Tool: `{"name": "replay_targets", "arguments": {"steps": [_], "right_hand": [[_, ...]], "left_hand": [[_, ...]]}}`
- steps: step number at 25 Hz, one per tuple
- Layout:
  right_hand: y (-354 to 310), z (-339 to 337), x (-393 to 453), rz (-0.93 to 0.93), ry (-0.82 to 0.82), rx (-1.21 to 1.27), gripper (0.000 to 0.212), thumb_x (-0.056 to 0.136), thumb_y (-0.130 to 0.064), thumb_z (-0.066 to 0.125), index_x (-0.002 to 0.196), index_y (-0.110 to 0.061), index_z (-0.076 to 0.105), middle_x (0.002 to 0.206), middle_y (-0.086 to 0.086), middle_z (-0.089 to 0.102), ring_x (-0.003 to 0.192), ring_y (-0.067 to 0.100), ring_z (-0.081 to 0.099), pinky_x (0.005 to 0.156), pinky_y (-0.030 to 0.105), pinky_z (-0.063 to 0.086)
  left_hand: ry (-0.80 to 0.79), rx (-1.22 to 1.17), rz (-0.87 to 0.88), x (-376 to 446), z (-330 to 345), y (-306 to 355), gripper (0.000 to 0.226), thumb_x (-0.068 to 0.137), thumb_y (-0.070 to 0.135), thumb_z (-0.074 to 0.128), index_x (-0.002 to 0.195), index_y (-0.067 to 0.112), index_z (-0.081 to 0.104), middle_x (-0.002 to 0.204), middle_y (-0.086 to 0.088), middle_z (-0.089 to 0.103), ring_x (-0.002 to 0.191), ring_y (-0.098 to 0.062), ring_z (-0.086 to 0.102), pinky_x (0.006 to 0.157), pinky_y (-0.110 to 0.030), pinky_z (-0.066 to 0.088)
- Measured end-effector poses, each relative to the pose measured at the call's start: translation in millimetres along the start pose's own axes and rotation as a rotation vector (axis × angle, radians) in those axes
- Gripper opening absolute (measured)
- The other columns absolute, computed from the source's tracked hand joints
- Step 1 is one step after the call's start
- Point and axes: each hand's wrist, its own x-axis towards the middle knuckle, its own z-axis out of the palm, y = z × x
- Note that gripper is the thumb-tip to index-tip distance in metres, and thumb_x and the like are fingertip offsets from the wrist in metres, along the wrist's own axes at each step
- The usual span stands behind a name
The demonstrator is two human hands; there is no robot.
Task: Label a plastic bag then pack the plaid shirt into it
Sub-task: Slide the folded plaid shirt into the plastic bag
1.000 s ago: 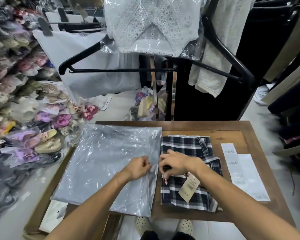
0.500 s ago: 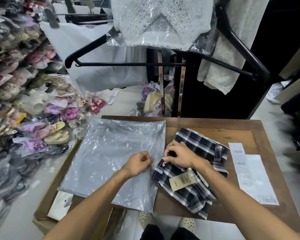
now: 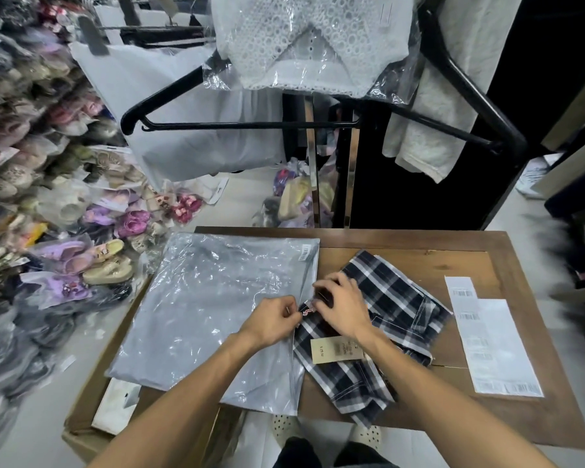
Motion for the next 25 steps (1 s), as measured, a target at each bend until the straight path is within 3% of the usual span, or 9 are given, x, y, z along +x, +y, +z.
{"name": "replay_targets", "arguments": {"steps": [2, 4, 8, 11, 15, 22, 25], "right_hand": [[16.1, -11.6, 2.5, 0.069, 0.184, -0.002, 0.041, 0.094, -0.04, 0.067, 0.132, -0.026, 0.064, 0.14, 0.004, 0.053, 0.129, 0.028, 0.045, 0.106, 0.044, 0.039], [35.1, -28.0, 9.5, 0.252, 0.283, -0.066, 0.051, 0.096, -0.042, 0.064, 0.142, -0.021, 0.056, 0.151, 0.013, 0.047, 0.14, 0.034, 0.039, 0.115, 0.05, 0.031], [55.5, -52.3, 26.6, 0.452, 0.13, -0.086, 0.068, 0.097, -0.052, 0.059, 0.15, -0.015, 0.043, 0.146, 0.019, 0.05, 0.134, 0.039, 0.043, 0.111, 0.052, 0.035], [53.9, -56.0, 33.3, 0.431, 0.054, 0.038, 0.059, 0.096, -0.05, 0.062, 0.145, -0.019, 0.054, 0.142, 0.014, 0.058, 0.132, 0.039, 0.05, 0.112, 0.051, 0.038], [32.1, -44.0, 35.8, 0.323, -0.097, 0.398, 0.03, 0.102, -0.032, 0.06, 0.128, -0.019, 0.069, 0.133, 0.001, 0.069, 0.125, 0.024, 0.062, 0.11, 0.041, 0.045], [-3.9, -20.4, 47.9, 0.217, -0.045, 0.272, 0.031, 0.099, -0.037, 0.063, 0.129, -0.03, 0.067, 0.129, -0.006, 0.071, 0.127, 0.022, 0.059, 0.111, 0.049, 0.042], [13.3, -33.2, 31.6, 0.211, -0.019, -0.016, 0.044, 0.096, -0.051, 0.059, 0.137, -0.033, 0.059, 0.136, -0.003, 0.061, 0.131, 0.029, 0.046, 0.109, 0.048, 0.036]], "left_hand": [[-0.001, 0.025, -0.004, 2.8, 2.0, 0.4, 0.022, 0.092, 0.024, 0.062, 0.078, 0.007, 0.064, 0.069, -0.012, 0.073, 0.068, -0.026, 0.071, 0.071, -0.041, 0.059], [0.005, 0.077, -0.011, 6.6, 4.3, 1.2, 0.024, 0.091, 0.029, 0.062, 0.074, 0.012, 0.063, 0.066, -0.004, 0.071, 0.064, -0.019, 0.069, 0.072, -0.039, 0.06], [-0.003, 0.13, -0.105, 18.1, 9.2, 3.0, 0.028, 0.089, 0.04, 0.062, 0.07, 0.021, 0.056, 0.068, 0.0, 0.067, 0.064, -0.013, 0.06, 0.063, -0.033, 0.054], [-0.035, 0.153, -0.156, 25.8, 12.7, 4.5, 0.026, 0.085, 0.043, 0.058, 0.071, 0.022, 0.05, 0.066, 0.001, 0.065, 0.062, -0.012, 0.059, 0.054, -0.028, 0.042], [-0.075, 0.114, -0.143, 32.1, 20.3, 10.5, 0.026, 0.092, 0.039, 0.053, 0.07, 0.026, 0.051, 0.066, 0.006, 0.063, 0.059, -0.007, 0.057, 0.055, -0.025, 0.041], [-0.126, 0.184, -0.093, 29.4, 26.1, 2.8, 0.029, 0.101, 0.027, 0.05, 0.072, 0.023, 0.047, 0.069, 0.003, 0.057, 0.057, -0.008, 0.053, 0.052, -0.02, 0.038], [-0.148, 0.197, -0.087, 30.1, 23.9, -0.2, 0.029, 0.103, 0.029, 0.051, 0.074, 0.022, 0.048, 0.071, 0.001, 0.059, 0.059, -0.008, 0.054, 0.053, -0.02, 0.038]]}}
